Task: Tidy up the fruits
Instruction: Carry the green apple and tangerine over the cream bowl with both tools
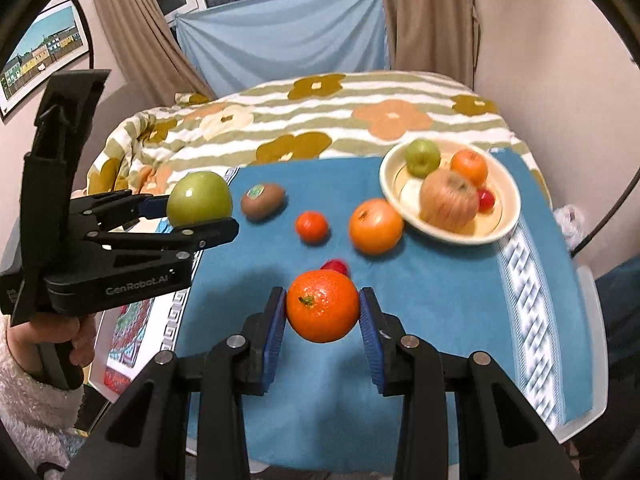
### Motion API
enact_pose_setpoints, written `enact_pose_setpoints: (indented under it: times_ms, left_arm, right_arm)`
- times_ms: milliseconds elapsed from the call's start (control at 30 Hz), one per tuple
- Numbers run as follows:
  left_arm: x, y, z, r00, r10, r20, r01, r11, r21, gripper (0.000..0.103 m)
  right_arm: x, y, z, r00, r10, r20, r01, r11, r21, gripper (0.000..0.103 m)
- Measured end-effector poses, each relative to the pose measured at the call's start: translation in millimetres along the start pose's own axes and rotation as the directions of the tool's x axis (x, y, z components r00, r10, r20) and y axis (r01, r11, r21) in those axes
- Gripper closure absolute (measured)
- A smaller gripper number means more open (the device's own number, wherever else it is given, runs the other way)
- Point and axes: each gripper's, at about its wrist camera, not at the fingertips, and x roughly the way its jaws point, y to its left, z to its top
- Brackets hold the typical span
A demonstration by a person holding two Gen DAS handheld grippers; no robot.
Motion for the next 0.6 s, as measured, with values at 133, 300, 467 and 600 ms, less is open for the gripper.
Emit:
enact_pose_setpoints:
  times_ms: [133,300,467,600]
  left_arm:
    - [1,-10,23,1.0,0.019,0.016,-0.019,0.999,-0.028,0.043]
    - [13,-28,54,0.999,0.031,0.021,-0.03,0.997,-0.066,0.043]
    - [34,-45,84,0.999,0.042,0.023,-0.04,0.995,-0.092,0.043]
    - [55,-56,103,0.999,0.04,0.019,-0.037,0.992,-0.123,0.043]
  right_arm:
    - [-2,-25,21,1.0,0.022,0.012,-0.022,1.0,-0.02,0.069]
    - [1,-59,48,0.999,0.037,0.018,-0.036,0.998,-0.056,0.069]
    - [9,-96,72,0.998,0.05,0.024,-0.048,0.996,-0.072,0.069]
    - [20,-124,88,0.998,0.058,0.021,-0.056,0.995,-0.089,0.069]
